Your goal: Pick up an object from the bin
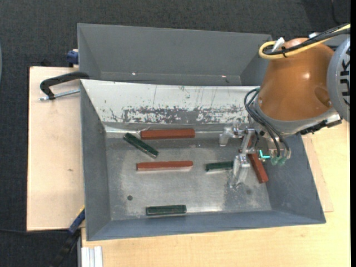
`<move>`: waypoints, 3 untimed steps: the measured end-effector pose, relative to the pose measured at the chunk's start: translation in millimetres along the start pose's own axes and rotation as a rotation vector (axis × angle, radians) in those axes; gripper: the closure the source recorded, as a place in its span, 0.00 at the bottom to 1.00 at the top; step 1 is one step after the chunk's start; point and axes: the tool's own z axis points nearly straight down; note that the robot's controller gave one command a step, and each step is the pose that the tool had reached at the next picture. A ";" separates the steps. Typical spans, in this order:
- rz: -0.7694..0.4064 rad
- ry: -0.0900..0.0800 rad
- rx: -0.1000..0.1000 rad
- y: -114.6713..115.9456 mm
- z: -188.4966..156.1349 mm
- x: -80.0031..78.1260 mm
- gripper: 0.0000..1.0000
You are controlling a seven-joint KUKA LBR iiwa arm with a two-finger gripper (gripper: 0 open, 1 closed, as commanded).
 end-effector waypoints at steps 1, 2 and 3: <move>0.000 -0.008 0.000 0.0 -3.7 -1.5 0.00; 0.018 -0.016 -0.001 -9.5 44.7 -10.7 0.00; -0.074 -0.020 0.001 -13.0 117.3 -69.4 0.00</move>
Offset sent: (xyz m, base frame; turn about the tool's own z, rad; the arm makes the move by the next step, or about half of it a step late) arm 0.0198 -0.0280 -0.1374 0.0500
